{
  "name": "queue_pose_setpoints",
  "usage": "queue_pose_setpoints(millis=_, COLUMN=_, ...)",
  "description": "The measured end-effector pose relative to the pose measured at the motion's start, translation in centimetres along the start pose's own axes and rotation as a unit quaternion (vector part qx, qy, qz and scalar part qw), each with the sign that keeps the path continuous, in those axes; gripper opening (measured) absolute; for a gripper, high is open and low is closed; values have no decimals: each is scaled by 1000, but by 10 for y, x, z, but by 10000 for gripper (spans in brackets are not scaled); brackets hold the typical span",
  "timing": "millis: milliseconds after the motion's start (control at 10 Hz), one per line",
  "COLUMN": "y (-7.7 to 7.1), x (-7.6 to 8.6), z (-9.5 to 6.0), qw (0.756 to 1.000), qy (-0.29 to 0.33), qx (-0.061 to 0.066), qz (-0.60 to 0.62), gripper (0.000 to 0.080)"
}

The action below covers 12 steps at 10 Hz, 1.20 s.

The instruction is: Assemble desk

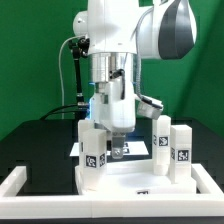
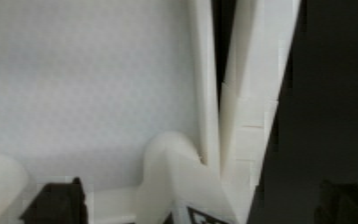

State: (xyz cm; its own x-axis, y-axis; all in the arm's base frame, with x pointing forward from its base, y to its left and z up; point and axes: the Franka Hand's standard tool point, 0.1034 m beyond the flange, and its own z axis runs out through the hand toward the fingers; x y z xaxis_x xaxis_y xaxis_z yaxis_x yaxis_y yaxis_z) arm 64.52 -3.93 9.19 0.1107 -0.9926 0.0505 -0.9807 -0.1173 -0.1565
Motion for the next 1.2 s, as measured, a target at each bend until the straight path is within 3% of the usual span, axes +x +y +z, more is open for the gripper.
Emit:
queue_pose_setpoints(millis=600, y=0, x=0, z=0, qw=994, qy=-1, qx=-1, qz=-109, gripper=649)
queue_pose_setpoints(millis=900, y=-1, x=-1, z=-25, qw=981, qy=-20, qx=6, qz=-194, gripper=649)
queue_pose_setpoints(millis=1000, y=-2, x=3, z=-28, qw=974, qy=-31, qx=0, qz=-223, gripper=649)
queue_pose_setpoints(millis=1200, y=-3, x=3, z=-26, qw=975, qy=-26, qx=2, qz=-220, gripper=649)
